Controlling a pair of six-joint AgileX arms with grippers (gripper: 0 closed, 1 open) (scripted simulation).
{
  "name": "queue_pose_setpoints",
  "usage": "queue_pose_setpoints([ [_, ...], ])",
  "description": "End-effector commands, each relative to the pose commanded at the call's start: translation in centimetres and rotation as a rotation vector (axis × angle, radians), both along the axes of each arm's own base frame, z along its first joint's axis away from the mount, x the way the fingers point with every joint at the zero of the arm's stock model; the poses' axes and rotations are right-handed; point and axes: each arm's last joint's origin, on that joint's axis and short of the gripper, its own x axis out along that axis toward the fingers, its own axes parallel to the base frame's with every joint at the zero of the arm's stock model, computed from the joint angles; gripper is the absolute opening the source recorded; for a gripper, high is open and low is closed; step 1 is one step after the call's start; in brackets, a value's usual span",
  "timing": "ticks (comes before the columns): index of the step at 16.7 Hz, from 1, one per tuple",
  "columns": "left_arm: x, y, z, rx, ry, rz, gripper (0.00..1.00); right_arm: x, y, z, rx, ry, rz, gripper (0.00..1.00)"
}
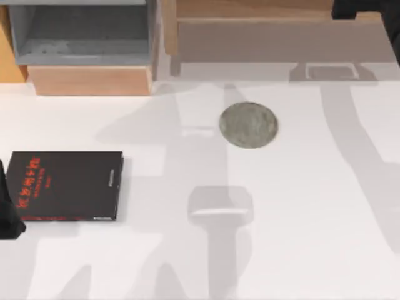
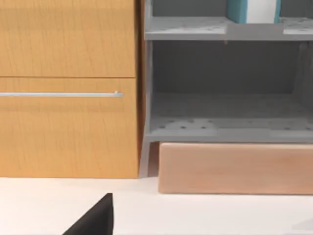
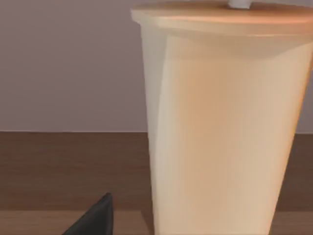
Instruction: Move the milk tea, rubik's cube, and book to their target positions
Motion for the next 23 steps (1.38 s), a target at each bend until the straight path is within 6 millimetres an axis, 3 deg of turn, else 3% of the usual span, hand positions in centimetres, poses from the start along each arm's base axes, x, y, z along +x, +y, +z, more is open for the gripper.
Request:
queue_pose_setpoints([
  [3,0.0,0.0,0.0,0.0,0.0,0.0,1.0,1.5,0.2,0.1,0.001,-0.003,0.003,1.0],
  [10,0.0,0.0,0.0,0.0,0.0,0.0,1.0,7.4,0.1,0.2,0.001,-0.006,0.003,1.0],
  [15,0.0,0.0,0.0,0.0,0.0,0.0,1.0,8.0,0.1,0.1,0.001,-0.004,0.003,1.0],
  [23,0.0,0.0,0.0,0.0,0.0,0.0,1.0,8.0,0.1,0.1,0.001,-0.004,0.003,0.4],
])
